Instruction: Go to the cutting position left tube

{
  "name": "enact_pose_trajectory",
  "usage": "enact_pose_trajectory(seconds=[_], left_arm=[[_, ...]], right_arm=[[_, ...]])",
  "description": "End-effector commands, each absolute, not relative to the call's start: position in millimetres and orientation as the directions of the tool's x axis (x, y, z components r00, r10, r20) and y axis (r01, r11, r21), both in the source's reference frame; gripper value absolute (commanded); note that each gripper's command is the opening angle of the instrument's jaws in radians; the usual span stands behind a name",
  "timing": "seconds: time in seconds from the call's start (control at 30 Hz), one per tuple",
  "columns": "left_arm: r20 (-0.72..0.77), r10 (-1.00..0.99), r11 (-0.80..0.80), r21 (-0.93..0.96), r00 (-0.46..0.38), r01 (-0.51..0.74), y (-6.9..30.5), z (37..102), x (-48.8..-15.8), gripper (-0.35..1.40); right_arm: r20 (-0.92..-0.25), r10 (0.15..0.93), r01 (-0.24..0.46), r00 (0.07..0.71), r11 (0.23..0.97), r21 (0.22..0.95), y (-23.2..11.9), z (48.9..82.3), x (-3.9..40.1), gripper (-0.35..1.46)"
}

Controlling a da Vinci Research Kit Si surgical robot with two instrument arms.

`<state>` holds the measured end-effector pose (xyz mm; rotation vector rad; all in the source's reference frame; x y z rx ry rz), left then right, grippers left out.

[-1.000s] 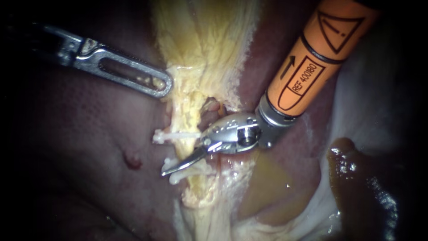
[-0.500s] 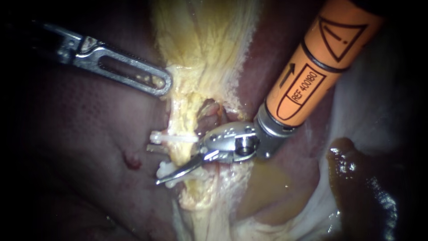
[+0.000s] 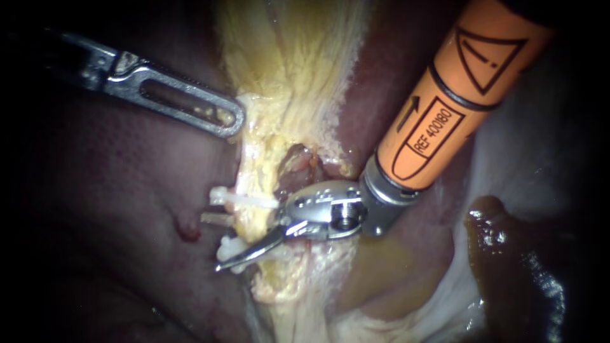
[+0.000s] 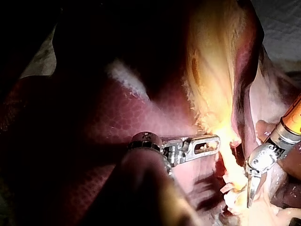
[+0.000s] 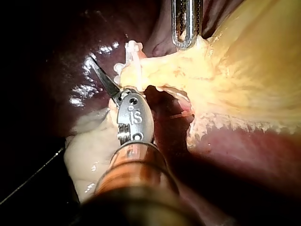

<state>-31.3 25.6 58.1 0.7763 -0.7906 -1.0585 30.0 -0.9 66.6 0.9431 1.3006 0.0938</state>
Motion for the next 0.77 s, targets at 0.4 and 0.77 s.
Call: enact_pose_trajectory(seconds=[0.4, 0.77], left_arm=[[0.179, -0.942, 0.294, 0.849, 0.285, 0.439, 25.6, 58.1, -31.2, -0.35], [0.179, -0.942, 0.294, 0.849, 0.285, 0.439, 25.6, 58.1, -31.2, -0.35]], right_arm=[[-0.772, 0.553, 0.437, 0.313, 0.638, 0.635, -0.7, 66.1, 29.9, 1.42], [-0.772, 0.553, 0.437, 0.313, 0.637, 0.635, -0.6, 66.3, 29.8, 1.42]])
